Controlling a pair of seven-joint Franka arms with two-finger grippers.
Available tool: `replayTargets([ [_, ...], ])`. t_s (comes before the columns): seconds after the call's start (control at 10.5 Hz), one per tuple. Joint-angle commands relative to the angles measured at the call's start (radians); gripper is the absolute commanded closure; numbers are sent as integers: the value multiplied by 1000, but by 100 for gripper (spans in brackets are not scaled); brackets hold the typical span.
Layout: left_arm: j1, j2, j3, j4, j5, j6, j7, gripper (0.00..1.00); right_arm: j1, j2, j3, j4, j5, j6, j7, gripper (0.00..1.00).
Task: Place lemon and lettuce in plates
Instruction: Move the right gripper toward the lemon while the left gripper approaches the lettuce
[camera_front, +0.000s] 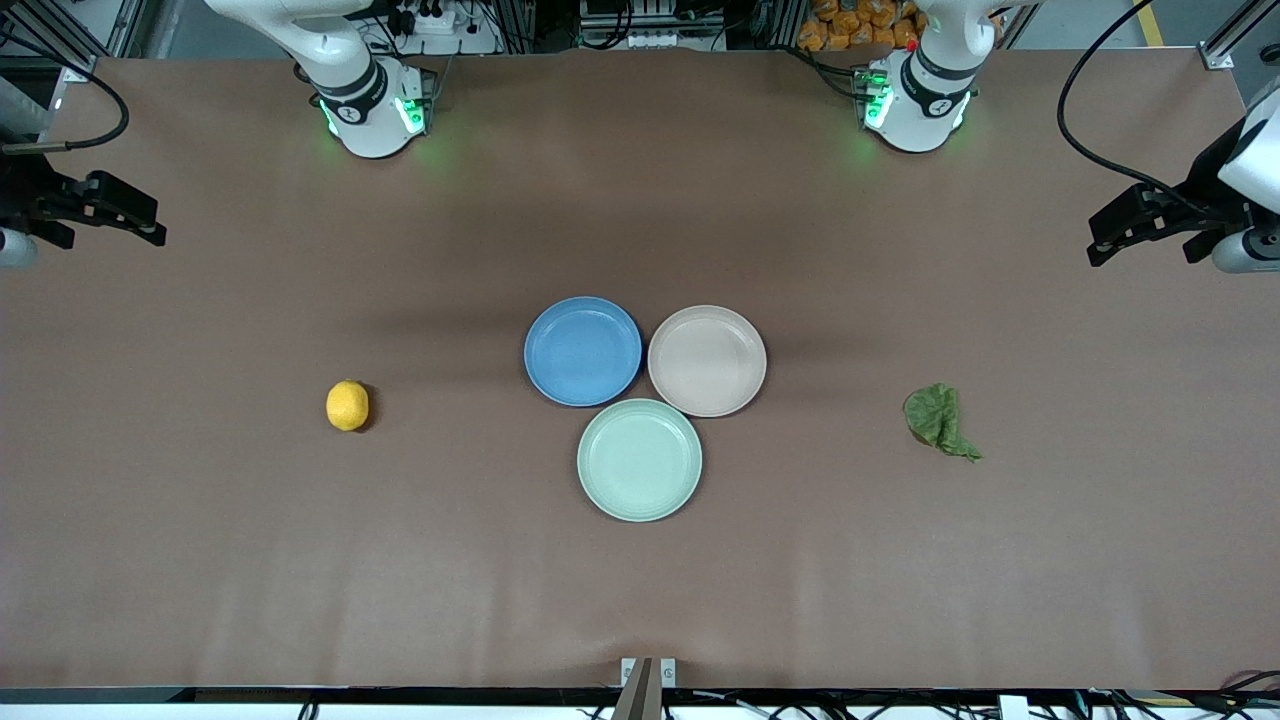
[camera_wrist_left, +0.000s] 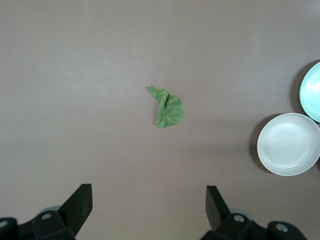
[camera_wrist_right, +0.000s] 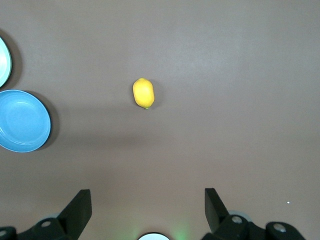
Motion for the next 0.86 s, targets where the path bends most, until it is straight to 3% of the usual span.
replayTargets([
  [0.0,5,5,-5,18,26,-21,22,0,2,-3,1,8,-10,-13,10,0],
  [0.57,8,32,-1,3,24,-19,23,0,0,6,3,1,-1,-1,5,0],
  [0.76,10,69,-2,-28,24,-16,25,0,13,24,9,-76,-1,74,7,0],
])
